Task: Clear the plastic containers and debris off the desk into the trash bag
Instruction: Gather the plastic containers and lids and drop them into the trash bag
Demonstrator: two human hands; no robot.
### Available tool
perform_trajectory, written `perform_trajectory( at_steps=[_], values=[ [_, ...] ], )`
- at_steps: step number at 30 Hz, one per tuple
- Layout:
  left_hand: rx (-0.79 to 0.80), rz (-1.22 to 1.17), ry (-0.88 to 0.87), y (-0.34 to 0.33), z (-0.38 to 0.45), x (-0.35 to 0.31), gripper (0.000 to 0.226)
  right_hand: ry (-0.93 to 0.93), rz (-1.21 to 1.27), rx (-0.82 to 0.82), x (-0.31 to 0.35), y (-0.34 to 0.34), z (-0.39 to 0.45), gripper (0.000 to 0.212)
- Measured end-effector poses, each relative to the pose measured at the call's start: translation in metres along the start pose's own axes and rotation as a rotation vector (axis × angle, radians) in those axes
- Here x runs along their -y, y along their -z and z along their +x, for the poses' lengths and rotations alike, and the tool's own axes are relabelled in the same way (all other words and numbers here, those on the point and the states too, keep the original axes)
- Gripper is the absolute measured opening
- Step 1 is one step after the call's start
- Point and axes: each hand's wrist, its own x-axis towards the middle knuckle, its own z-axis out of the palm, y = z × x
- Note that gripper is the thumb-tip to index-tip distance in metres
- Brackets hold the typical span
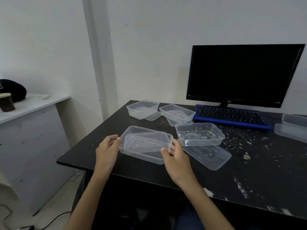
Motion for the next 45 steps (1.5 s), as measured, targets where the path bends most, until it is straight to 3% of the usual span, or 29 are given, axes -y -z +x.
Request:
perform_trajectory(
  at_steps=[7, 20, 29, 39, 42, 45],
  values=[
    [0.066, -0.101, -0.096, -0.037, -0.022, -0.03, 0.016, 0.011, -0.086, -0.123, -0.003, 0.051, 0.002, 0.057],
    [0.497, -0.164, -0.126, -0.174, -0.096, -0.08, 0.02, -0.149, -0.161, -0.486, -0.042, 0.207, -0.031, 0.054],
    [0.716, -0.079, -0.126, -0.272, -0.139, -0.098, 0.014, -0.317, -0.119, -0.584, -0.089, 0.297, -0.041, 0.049],
    [0.708, 0.069, -0.153, -0.286, -0.135, -0.093, 0.018, -0.369, -0.222, -0.497, -0.112, 0.307, -0.033, 0.052],
    [0.623, 0.073, -0.303, -0.265, -0.123, -0.094, 0.015, -0.251, -0.385, -0.565, -0.101, 0.299, -0.033, 0.05],
    [0.488, 0.077, -0.405, -0.228, -0.103, -0.097, 0.01, -0.084, -0.379, -0.572, -0.076, 0.28, -0.028, 0.037]
  ],
)
